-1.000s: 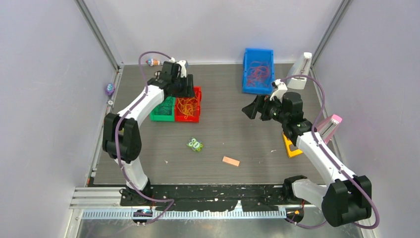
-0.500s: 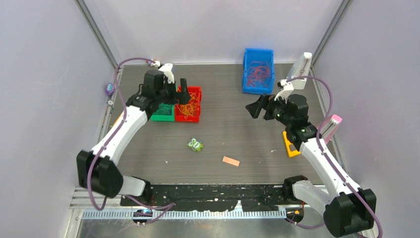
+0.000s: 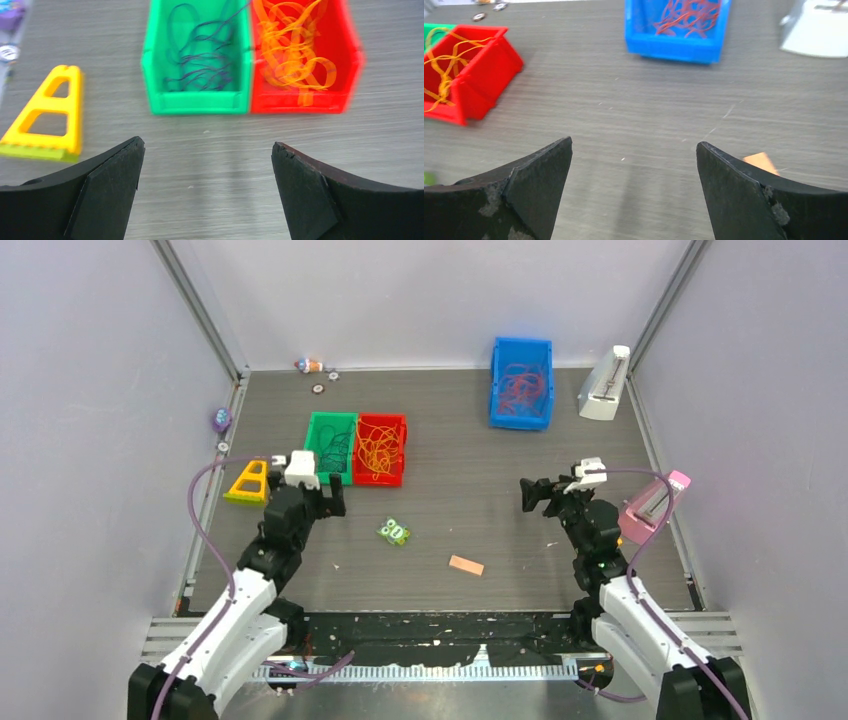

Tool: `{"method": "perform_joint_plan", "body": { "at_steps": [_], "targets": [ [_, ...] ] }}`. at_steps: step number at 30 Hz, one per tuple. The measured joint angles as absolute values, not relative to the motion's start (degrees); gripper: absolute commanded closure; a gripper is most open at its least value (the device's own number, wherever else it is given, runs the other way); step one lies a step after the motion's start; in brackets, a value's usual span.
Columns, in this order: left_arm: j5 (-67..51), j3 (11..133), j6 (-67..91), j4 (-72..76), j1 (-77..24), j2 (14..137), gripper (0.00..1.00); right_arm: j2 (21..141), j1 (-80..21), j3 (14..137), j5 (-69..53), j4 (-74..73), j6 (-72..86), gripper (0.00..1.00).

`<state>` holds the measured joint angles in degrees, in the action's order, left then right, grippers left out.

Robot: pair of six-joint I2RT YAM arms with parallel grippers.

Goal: Untangle the cables
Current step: Place the cable in the bin, then reset both arms

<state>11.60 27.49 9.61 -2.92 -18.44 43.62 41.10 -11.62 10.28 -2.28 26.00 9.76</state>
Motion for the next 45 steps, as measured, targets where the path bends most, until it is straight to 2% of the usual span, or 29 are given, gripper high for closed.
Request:
{"method": "perform_joint_plan", "body": {
  "at_steps": [4,9,16,20,23,25,27,28,32,45],
  "targets": [
    [19.4,14.4,4.3,9.9,-16.1,43.1,0.01,44.1,-11.1,10.1,3.1,32.4,3.2,0.00],
    [19.5,9.5,1.2,24.2,-11.1,52.8,0.01,55.1,-8.8,9.6,7.9,43.7,-0.9,0.01],
    [11.5,11.4,0.8,33.7,-4.2,60.5,0.05,62.4,-6.2,9.8,7.8,49.0,-4.5,0.03],
    [7.6,13.3,0.8,35.6,-2.3,62.0,0.10,72.1,-6.2,8.1,10.8,60.4,-4.4,0.04],
    [6.0,14.4,0.2,36.9,-2.2,63.5,0.09,78.6,-5.9,6.8,13.1,63.5,-4.2,0.07],
    [5.4,13.6,-0.5,42.3,-2.2,66.3,0.04,79.0,-5.8,7.3,13.5,63.2,-4.3,0.09],
    [5.3,11.8,-0.8,49.3,-2.2,71.0,0.04,79.0,-5.8,8.8,13.4,62.9,-4.4,0.10],
    [5.4,11.0,-0.7,49.3,-2.1,71.6,0.02,79.0,-5.8,9.5,13.4,62.9,-4.4,0.02],
    [6.5,10.3,-0.7,50.8,-2.1,72.2,0.00,79.0,-5.8,10.4,13.1,62.9,-4.6,0.05],
    [6.6,10.5,-0.7,52.3,-2.1,72.1,0.01,79.0,-5.8,10.4,12.9,62.8,-4.6,0.05]
  ]
}}
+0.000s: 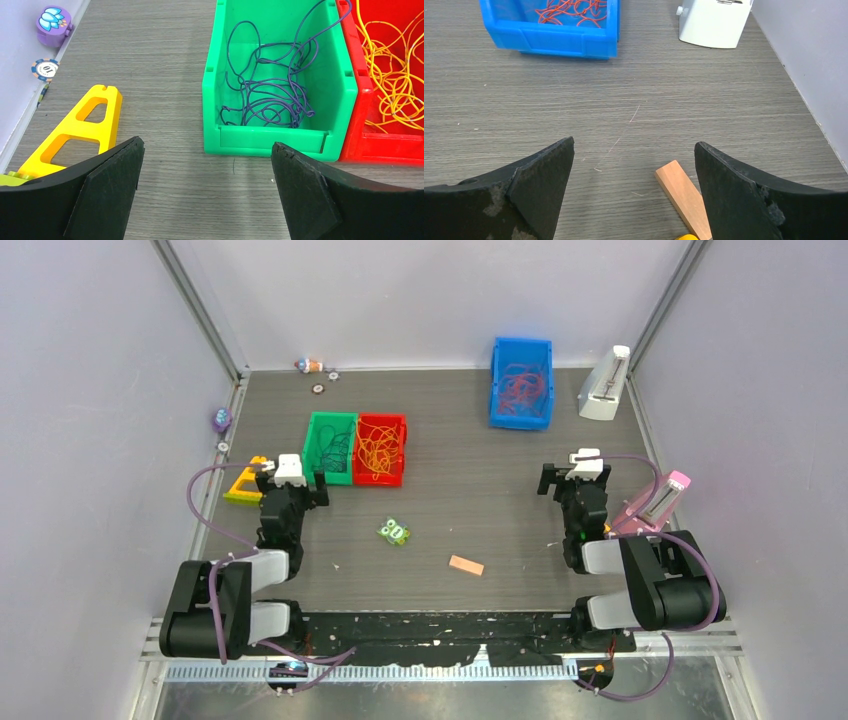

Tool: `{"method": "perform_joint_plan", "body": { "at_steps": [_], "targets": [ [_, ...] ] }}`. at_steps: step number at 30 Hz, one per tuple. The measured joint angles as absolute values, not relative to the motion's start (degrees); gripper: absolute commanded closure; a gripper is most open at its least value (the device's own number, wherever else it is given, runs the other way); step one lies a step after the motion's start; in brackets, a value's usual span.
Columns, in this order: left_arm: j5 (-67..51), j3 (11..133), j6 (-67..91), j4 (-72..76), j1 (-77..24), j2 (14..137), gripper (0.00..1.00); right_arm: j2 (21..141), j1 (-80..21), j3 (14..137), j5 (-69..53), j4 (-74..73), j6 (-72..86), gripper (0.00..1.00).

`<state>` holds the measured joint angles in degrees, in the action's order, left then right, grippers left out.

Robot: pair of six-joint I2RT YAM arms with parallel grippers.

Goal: Untangle the cables
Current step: Reset both arms

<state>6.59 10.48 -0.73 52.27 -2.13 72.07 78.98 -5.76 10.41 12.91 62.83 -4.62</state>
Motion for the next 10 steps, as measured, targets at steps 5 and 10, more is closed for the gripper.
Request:
{"method": "perform_joint_plan", "body": {
  "at_steps": [5,10],
  "targets": [
    [6.6,10.5,-0.7,52.5,-2.1,72.1,0.00,79.0,-5.8,10.4,12.3,62.8,-4.7,0.05],
    [6.6,10.5,-0.7,52.5,-2.1,72.1,0.00,79.0,-5.8,10.4,12.1,62.8,-4.7,0.05]
  ]
}}
